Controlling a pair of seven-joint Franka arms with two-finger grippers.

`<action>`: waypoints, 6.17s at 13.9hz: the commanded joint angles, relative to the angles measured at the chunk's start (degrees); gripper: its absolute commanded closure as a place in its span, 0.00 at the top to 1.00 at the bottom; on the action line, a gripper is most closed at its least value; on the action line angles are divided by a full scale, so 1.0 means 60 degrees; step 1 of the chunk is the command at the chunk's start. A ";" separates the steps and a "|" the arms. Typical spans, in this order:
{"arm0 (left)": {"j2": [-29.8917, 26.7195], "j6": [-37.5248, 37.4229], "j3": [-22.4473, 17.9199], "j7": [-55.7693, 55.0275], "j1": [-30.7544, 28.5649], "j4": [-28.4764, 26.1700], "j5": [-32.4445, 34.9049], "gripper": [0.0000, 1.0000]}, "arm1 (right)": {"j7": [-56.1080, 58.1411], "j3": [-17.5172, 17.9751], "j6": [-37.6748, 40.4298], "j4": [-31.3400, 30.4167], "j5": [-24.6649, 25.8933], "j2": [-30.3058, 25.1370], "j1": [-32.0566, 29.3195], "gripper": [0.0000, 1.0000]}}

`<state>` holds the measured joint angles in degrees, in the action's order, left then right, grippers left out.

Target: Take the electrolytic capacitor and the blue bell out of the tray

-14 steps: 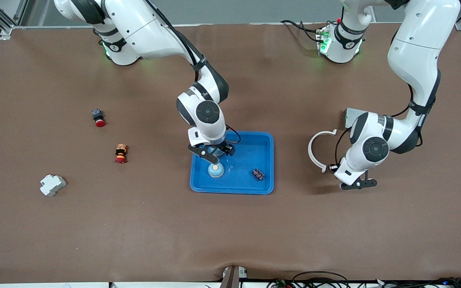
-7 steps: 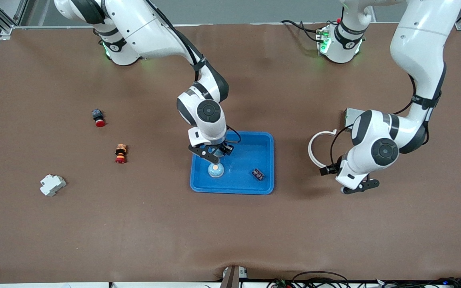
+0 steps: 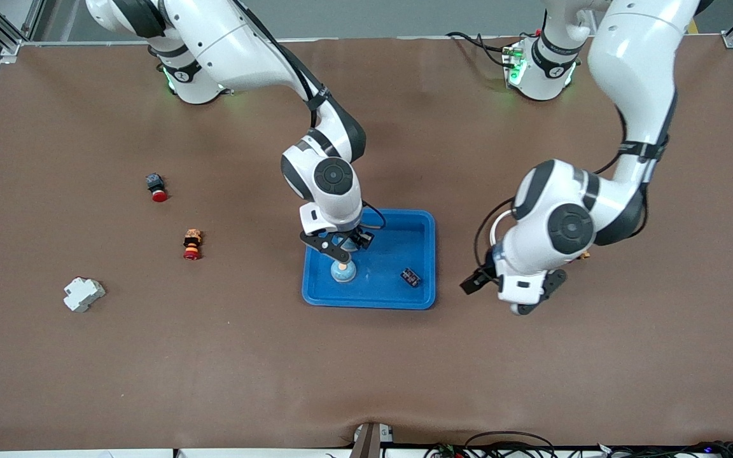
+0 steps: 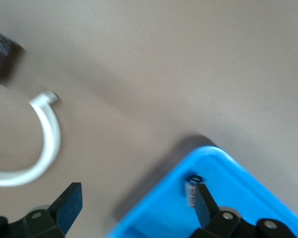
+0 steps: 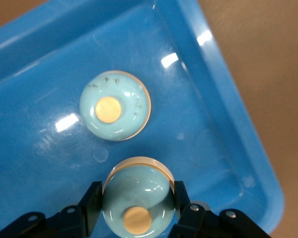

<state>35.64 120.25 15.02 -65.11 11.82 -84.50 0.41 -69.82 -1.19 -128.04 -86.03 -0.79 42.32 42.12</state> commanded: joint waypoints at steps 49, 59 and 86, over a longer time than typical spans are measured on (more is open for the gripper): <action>-0.1395 -0.1934 -0.0907 0.2844 -0.0076 -0.0239 -0.0595 0.00 | 1.5826 -0.0022 -0.2888 -0.4880 -0.0952 -0.2028 -0.8470 0.05; -0.1708 -0.2788 -0.0994 1.0422 -0.3491 -0.1004 0.0459 0.00 | 1.5287 0.0022 -0.1457 -0.4442 -0.0952 -0.2846 -0.7900 1.00; -0.0255 0.1688 -0.1009 1.0836 -0.4475 -0.2749 0.1763 1.00 | 0.1149 -0.0051 0.1025 0.2254 0.0249 0.0856 -0.1014 1.00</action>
<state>37.53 135.30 8.73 -0.13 -14.77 -101.70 9.98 -59.85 -0.79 -121.07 -75.20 -0.69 44.87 34.87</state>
